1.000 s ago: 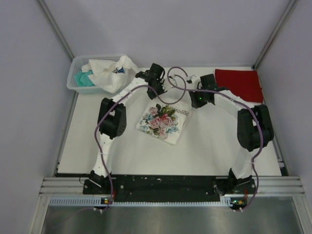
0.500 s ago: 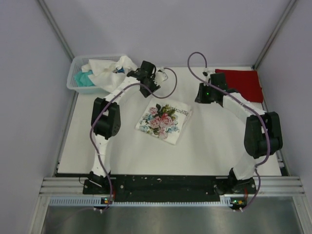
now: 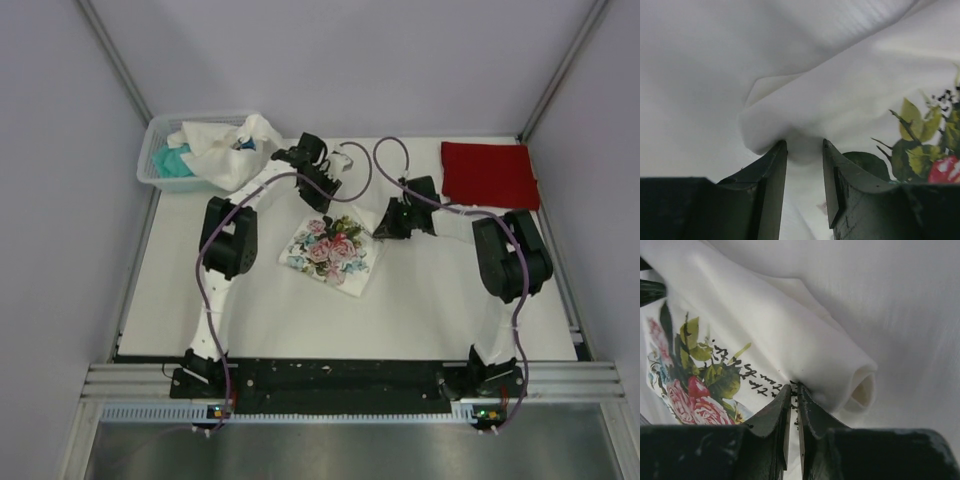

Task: Fold and stack the t-shirts
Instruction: Smooth out wrinkles on the folded tshirt, then put the neatly folded tshirt into the corner of the board with the right arm

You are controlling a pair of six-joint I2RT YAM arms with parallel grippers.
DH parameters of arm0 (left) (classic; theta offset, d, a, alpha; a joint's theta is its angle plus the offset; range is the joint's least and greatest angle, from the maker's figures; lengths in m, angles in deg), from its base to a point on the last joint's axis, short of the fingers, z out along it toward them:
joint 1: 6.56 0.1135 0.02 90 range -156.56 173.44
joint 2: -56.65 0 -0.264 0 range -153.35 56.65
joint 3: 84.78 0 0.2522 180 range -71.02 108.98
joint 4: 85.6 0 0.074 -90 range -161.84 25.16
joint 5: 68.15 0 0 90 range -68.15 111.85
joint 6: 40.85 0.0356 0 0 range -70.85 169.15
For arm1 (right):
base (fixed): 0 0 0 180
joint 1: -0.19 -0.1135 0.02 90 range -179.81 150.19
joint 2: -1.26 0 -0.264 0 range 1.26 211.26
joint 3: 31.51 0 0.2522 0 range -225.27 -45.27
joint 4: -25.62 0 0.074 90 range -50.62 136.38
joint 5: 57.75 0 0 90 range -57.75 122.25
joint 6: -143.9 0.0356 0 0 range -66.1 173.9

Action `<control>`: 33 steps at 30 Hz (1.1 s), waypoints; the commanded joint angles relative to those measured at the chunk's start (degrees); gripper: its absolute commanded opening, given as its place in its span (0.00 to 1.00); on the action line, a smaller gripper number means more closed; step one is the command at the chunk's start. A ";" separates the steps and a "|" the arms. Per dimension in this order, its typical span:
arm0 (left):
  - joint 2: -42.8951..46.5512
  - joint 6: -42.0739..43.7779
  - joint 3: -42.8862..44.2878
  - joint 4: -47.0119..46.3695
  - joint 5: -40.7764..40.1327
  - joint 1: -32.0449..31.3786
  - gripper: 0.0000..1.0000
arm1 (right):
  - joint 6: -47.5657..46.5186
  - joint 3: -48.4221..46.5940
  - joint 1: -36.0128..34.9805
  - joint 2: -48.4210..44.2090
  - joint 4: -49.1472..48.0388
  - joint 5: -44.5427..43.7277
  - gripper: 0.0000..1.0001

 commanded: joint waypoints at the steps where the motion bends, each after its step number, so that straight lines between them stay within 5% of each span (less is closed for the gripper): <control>1: -5.79 -6.53 5.84 3.83 -1.44 2.08 0.40 | -0.93 -5.86 1.96 2.11 5.74 -5.61 0.13; 9: -0.89 -5.39 7.87 4.44 -2.32 2.17 0.43 | -10.43 -13.17 2.93 -2.08 16.74 -12.64 0.37; 12: 3.68 -4.25 5.07 3.56 -3.90 2.69 0.43 | -11.75 -9.67 2.93 -6.74 17.10 -12.99 0.61; 20: 17.74 -3.01 -16.79 -0.47 -2.06 3.75 0.45 | -0.18 5.35 2.93 -12.21 5.88 0.96 0.74; 24: 20.65 -3.89 -28.67 -3.55 0.22 3.75 0.45 | 8.80 10.11 2.93 -8.09 -5.37 8.44 0.74; 28: 18.56 -4.33 -31.15 -4.61 0.49 3.92 0.45 | 14.77 11.08 2.84 -2.99 -14.16 11.69 0.69; 33: 15.65 -5.30 -31.07 -5.05 1.99 4.01 0.45 | 19.88 9.77 2.93 1.76 -22.45 16.09 0.45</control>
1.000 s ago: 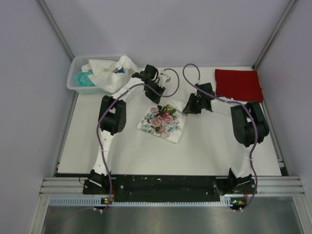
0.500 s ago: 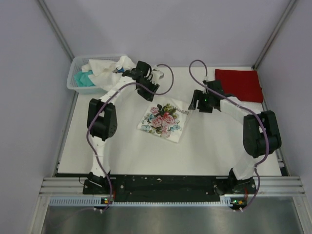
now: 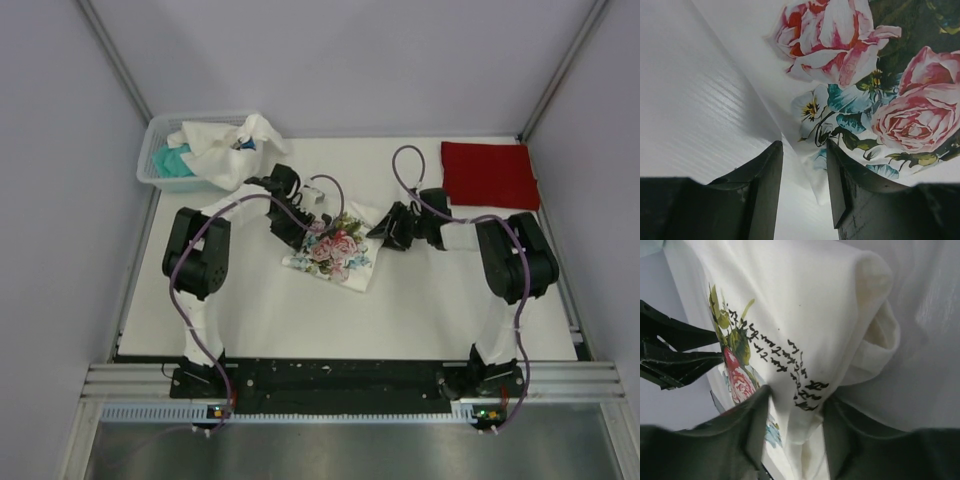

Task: Fold and stack the t-shirts
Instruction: Put the neatly folded tshirt into the corner of the board with the right arm

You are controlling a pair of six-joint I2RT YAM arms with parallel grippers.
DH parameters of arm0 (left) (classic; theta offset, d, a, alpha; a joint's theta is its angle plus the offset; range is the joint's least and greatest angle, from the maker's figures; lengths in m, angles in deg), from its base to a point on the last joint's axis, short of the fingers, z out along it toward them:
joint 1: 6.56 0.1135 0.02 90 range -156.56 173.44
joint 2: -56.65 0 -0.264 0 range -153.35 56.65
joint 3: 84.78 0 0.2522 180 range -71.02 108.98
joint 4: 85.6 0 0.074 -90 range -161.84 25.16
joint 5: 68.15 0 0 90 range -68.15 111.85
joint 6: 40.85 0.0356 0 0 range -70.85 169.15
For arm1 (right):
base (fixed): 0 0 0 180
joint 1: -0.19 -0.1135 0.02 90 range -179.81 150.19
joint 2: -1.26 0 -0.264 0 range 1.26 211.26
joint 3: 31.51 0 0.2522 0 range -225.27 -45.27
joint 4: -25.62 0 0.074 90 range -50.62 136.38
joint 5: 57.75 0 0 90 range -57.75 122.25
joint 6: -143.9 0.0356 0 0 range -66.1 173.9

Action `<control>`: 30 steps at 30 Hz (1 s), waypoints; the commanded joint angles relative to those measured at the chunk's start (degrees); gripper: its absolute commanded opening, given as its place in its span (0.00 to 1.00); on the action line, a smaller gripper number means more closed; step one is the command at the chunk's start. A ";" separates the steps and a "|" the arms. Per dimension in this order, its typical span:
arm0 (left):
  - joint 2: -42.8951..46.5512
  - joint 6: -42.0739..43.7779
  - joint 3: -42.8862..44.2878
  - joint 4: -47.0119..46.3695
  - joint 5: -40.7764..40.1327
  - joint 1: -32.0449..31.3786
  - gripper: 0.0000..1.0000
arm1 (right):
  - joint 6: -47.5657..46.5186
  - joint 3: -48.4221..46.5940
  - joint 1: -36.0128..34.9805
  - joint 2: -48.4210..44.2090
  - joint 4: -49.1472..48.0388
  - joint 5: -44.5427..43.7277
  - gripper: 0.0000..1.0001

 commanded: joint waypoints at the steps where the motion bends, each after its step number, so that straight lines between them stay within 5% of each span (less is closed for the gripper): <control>1: -0.66 -1.30 0.12 -3.80 2.27 0.25 0.45 | 6.42 -0.44 -0.09 3.91 -10.01 4.34 0.35; 5: 0.48 -1.39 -1.11 -4.60 2.36 0.86 0.45 | 8.36 -1.14 0.44 5.05 -13.36 5.66 0.00; 12: 9.60 1.24 -4.62 -4.34 1.39 3.85 0.49 | -6.81 -9.47 2.64 2.25 2.60 4.08 0.00; 14: 13.47 2.38 -6.72 -4.60 1.22 5.34 0.60 | -14.46 -13.43 2.90 2.33 9.28 3.64 0.00; 15: 15.41 2.91 -7.78 -4.69 1.04 6.13 0.79 | -17.45 -16.06 3.25 2.77 13.41 4.07 0.00; 16: 17.51 3.79 -8.83 -4.60 0.69 7.36 0.82 | -21.57 -19.91 3.69 3.82 18.41 3.99 0.00; 17: 19.19 4.40 -9.63 -4.60 0.08 8.07 0.99 | -25.00 -22.91 4.21 5.13 23.16 3.47 0.00; 22: 26.57 7.57 -14.37 -4.60 -3.08 11.85 0.99 | -37.59 -35.31 4.66 8.83 38.92 -8.38 0.00; 30: 33.62 9.07 -18.60 -5.48 -5.82 15.19 0.99 | -50.34 -51.04 4.83 11.38 48.77 -27.28 0.00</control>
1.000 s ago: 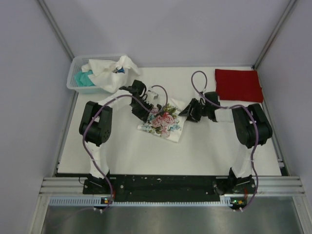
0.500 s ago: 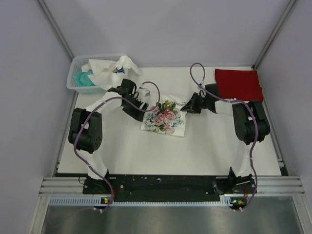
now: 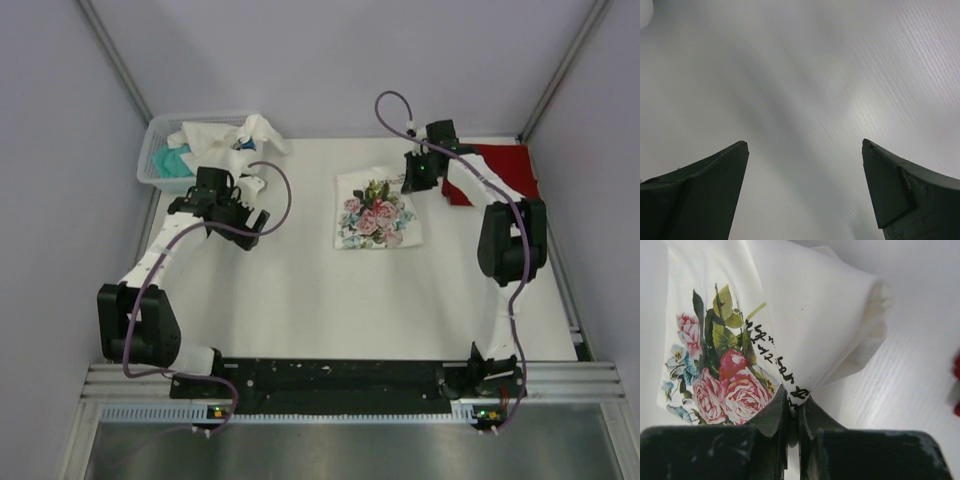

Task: Fold and stack the t-shirts
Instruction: Put the neatly folded tshirt into the corner of the board with the right arm

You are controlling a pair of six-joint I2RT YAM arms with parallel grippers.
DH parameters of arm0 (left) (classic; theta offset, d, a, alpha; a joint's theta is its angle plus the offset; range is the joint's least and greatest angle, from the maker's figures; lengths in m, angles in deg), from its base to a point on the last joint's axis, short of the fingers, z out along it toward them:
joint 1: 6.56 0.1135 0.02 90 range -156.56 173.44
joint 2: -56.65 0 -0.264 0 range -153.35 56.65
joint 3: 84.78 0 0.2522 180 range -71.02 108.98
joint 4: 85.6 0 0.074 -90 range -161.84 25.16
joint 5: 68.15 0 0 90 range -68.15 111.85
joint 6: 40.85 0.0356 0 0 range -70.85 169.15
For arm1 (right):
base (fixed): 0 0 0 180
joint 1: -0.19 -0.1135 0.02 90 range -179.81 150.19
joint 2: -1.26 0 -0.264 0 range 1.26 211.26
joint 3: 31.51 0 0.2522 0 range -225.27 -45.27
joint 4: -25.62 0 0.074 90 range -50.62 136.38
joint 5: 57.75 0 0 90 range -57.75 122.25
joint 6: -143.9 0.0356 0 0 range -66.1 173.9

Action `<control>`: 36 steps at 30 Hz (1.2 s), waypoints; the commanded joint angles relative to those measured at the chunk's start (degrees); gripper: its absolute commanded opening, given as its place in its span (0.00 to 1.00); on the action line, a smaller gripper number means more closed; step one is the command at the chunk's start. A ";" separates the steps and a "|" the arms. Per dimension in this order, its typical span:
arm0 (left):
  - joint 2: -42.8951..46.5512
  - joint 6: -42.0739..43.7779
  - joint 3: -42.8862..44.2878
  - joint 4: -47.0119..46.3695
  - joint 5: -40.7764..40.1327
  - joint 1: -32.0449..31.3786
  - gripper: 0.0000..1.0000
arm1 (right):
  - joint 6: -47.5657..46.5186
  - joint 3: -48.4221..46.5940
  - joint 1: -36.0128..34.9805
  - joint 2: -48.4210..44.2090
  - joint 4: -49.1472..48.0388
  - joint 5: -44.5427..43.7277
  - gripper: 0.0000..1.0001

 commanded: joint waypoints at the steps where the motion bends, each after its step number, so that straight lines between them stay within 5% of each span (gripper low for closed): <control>1: 3.24 1.42 -1.38 -1.55 -1.12 1.55 0.99 | -11.81 -11.14 0.29 2.33 8.14 -14.76 0.00; 19: 2.71 3.26 -1.38 -1.54 -1.90 2.26 0.99 | -32.82 -36.38 1.78 9.81 12.99 -44.14 0.00; 36: 1.92 4.23 -0.67 -1.37 -2.79 2.26 0.99 | -41.62 -41.84 3.71 7.44 9.30 -48.80 0.00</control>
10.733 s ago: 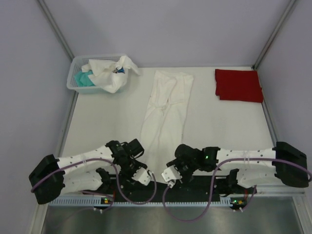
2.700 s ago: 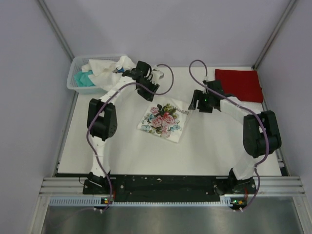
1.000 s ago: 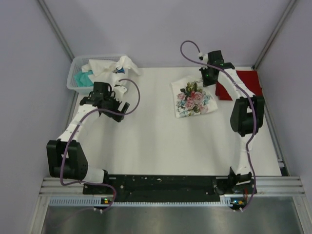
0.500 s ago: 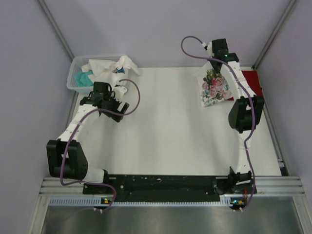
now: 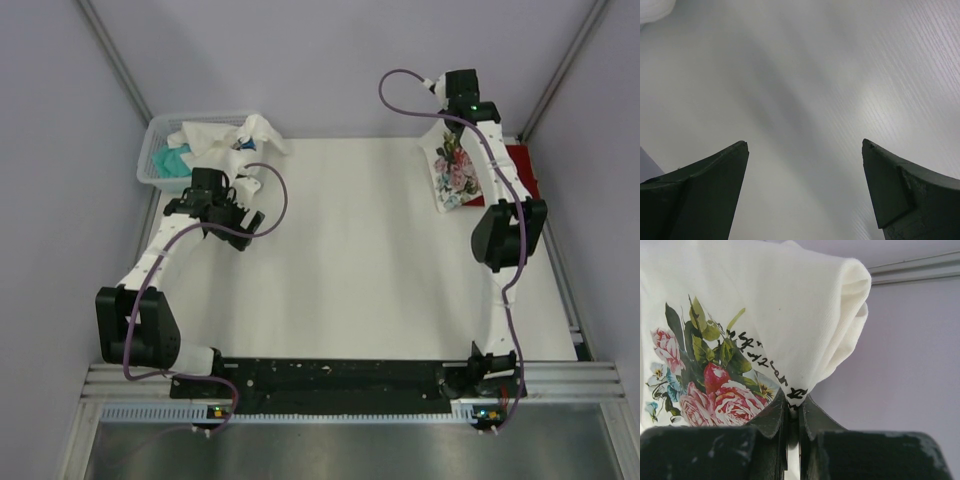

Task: Fold and stack the t-shirts
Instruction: Put the neatly folded tshirt into the corner of the board with the right arm

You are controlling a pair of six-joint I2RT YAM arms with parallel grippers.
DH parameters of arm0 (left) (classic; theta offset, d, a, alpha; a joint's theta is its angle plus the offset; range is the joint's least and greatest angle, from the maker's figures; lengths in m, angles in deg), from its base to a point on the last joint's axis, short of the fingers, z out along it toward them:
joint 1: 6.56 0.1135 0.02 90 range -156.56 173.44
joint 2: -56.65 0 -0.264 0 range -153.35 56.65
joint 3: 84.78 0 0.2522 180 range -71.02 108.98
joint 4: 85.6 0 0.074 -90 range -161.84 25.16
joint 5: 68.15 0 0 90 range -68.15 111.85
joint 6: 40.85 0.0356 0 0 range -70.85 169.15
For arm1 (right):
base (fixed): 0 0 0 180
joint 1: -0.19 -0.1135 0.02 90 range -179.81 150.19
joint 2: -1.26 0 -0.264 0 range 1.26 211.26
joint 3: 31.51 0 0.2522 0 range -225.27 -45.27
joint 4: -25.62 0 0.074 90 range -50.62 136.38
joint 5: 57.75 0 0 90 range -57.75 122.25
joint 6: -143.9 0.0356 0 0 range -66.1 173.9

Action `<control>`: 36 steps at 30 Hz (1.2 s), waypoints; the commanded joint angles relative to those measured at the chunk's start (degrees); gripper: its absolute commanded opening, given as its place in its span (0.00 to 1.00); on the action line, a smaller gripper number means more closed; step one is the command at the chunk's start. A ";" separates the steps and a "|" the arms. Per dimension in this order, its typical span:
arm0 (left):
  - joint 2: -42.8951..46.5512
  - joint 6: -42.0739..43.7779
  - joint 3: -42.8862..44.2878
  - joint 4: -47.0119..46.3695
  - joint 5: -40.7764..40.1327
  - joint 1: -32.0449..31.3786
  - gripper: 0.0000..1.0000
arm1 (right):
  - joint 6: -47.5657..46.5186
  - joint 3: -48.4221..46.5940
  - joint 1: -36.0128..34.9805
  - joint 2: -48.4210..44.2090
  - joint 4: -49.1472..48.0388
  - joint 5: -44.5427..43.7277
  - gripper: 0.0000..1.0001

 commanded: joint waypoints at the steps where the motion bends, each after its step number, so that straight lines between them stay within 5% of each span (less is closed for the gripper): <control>1: 0.24 0.80 0.70 -1.24 -0.67 0.31 0.99 | -2.76 -3.50 1.16 -3.03 -5.13 -2.66 0.00; 23: -1.87 1.33 1.32 -0.71 -2.95 0.31 0.99 | -1.09 -1.13 10.82 3.99 -17.86 -1.16 0.00; 24: -1.96 1.41 1.49 -0.54 -2.95 0.31 0.99 | -0.57 -0.96 11.61 4.96 -19.27 -3.26 0.17; 27: -2.05 1.24 1.76 0.25 -2.86 0.31 0.99 | 1.71 -1.83 14.86 7.07 -24.10 -8.89 0.98; 36: -0.82 0.19 3.34 2.54 -1.46 0.31 0.99 | 1.28 0.44 12.86 -5.56 -26.84 -3.12 0.99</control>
